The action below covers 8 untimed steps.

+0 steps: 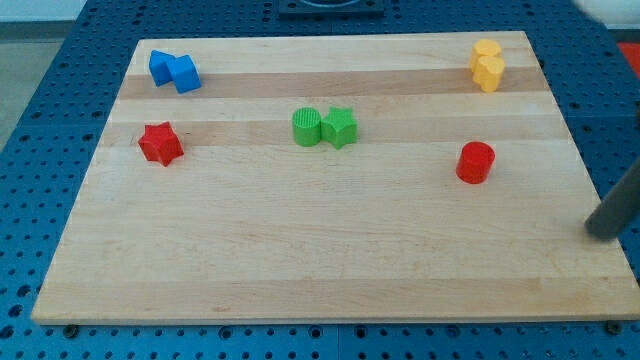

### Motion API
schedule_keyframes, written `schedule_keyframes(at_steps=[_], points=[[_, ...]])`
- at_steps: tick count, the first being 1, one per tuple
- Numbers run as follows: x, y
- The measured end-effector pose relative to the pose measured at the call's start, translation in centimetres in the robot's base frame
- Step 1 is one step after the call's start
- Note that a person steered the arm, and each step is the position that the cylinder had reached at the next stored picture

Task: Push the red circle slightly towards the bottom center of the board

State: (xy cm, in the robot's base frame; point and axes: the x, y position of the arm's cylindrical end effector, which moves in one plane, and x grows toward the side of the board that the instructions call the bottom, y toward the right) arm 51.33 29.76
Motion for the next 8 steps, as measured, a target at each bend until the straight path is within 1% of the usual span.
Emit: schedule_keyframes(at_steps=[1, 2, 3, 4, 5, 6, 7, 8], points=[[-2.9, 0.3], [-6.8, -1.5], [-10.3, -8.2], [-10.8, -11.3], [-10.5, -12.2], [-8.6, -12.5], [-6.9, -14.9], [-8.0, -13.8]])
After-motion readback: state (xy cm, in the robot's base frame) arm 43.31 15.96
